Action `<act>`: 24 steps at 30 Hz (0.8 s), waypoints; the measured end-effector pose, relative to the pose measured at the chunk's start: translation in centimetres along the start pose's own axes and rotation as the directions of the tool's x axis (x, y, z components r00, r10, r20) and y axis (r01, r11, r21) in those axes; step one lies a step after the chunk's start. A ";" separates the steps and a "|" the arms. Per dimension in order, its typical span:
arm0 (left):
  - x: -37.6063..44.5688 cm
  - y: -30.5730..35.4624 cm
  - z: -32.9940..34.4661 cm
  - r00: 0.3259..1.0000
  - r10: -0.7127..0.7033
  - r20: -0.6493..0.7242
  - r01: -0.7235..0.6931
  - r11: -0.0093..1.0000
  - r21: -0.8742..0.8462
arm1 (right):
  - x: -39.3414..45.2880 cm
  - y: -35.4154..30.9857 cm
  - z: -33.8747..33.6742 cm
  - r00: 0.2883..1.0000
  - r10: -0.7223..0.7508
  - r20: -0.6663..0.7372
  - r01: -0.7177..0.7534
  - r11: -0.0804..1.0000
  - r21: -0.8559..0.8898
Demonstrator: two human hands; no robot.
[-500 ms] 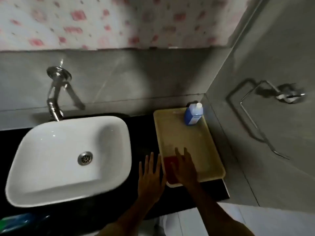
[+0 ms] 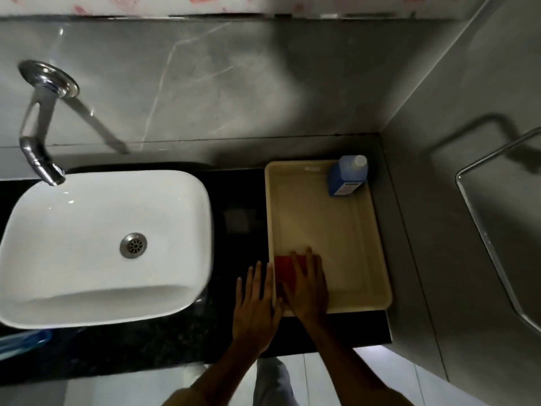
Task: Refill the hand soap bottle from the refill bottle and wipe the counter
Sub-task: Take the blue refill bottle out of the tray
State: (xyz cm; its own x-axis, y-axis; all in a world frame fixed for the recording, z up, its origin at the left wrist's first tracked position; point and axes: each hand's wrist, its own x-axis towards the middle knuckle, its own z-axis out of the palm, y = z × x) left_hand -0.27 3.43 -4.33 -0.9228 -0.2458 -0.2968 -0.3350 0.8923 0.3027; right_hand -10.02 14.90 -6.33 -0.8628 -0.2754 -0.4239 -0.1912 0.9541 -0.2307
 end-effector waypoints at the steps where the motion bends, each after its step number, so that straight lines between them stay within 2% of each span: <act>1: 0.0 0.0 0.0 1.000 -0.004 -0.009 0.004 1.000 -0.007 | 0.0 0.0 0.0 1.000 0.005 0.007 -0.005 1.000 0.000; 4: 0.0 -0.1 -0.2 1.000 -0.006 0.002 0.006 1.000 0.009 | 0.1 0.1 -0.6 1.000 -0.007 -0.017 0.008 0.999 0.043; 6: 0.5 -0.2 -0.4 1.000 0.003 -0.001 -0.003 1.000 0.018 | 1.0 0.5 -2.0 0.997 0.013 -0.082 -0.003 0.992 0.128; 11: 5.6 1.1 -2.3 0.999 -0.011 -0.034 0.013 0.998 0.059 | 6.7 1.8 -8.5 0.930 0.277 -0.241 -0.147 0.882 0.448; 13: 7.7 1.8 -3.2 0.999 -0.014 -0.032 0.016 0.998 0.068 | 9.4 2.2 -11.7 0.881 0.343 -0.326 -0.115 0.823 0.556; 16: 9.3 2.2 -3.5 1.000 -0.006 -0.009 0.007 0.996 0.085 | 12.7 2.5 -15.4 0.828 0.365 -0.425 0.034 0.725 0.688; 19: 9.6 2.4 -3.3 1.000 0.001 -0.014 0.000 0.996 0.093 | 15.1 2.9 -16.7 0.853 0.362 -0.377 0.034 0.682 0.730; 24: 8.7 2.0 -2.2 0.999 0.016 -0.050 -0.011 0.995 0.103 | 17.3 4.4 -16.0 0.875 0.291 -0.387 0.065 0.722 0.689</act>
State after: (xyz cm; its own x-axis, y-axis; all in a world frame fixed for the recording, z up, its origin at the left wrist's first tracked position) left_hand -9.33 2.23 -4.35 -0.9363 -0.2501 -0.2466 -0.3037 0.9292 0.2106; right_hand -33.31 16.24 -0.65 -0.9917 0.0824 -0.0988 0.1285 0.5892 -0.7977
